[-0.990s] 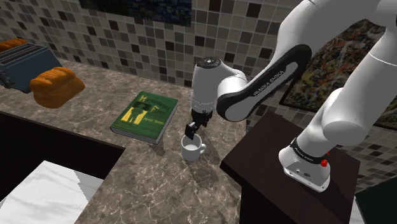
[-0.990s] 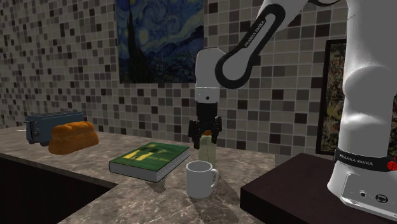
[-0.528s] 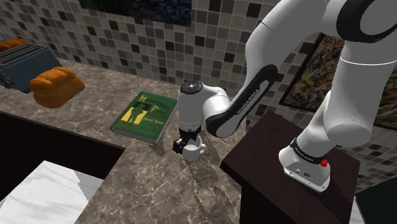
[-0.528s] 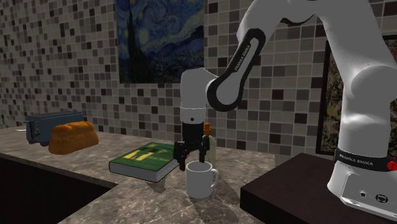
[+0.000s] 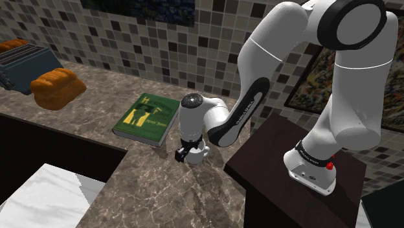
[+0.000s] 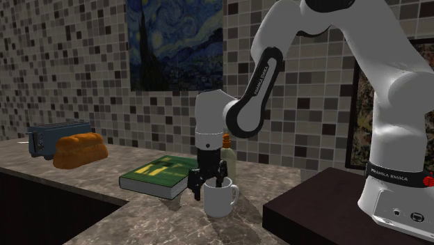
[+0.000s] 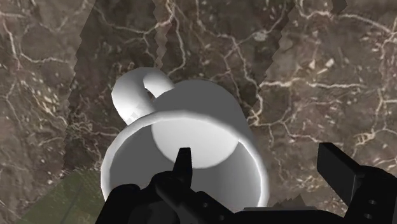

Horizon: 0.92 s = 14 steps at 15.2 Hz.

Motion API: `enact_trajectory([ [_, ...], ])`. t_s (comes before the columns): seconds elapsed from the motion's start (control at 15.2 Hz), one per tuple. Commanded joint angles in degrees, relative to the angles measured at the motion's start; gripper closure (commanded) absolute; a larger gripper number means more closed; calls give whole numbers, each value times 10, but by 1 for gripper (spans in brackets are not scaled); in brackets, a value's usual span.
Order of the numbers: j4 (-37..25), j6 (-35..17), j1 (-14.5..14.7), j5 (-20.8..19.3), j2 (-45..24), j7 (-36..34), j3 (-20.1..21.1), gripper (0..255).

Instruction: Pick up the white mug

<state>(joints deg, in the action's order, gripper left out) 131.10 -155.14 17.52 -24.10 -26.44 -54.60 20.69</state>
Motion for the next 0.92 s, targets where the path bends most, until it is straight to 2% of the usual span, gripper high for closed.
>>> enact_trajectory([
  [0.0, -1, -3, 2, -4, -5, -2, -3, 0],
  [0.07, -1, -3, 2, -3, -4, -2, -3, 255],
  [0.66, -1, -3, 2, -4, -5, -2, -3, 255],
  [0.86, 4, 13, -10, 14, 18, 11, 12, 255],
])
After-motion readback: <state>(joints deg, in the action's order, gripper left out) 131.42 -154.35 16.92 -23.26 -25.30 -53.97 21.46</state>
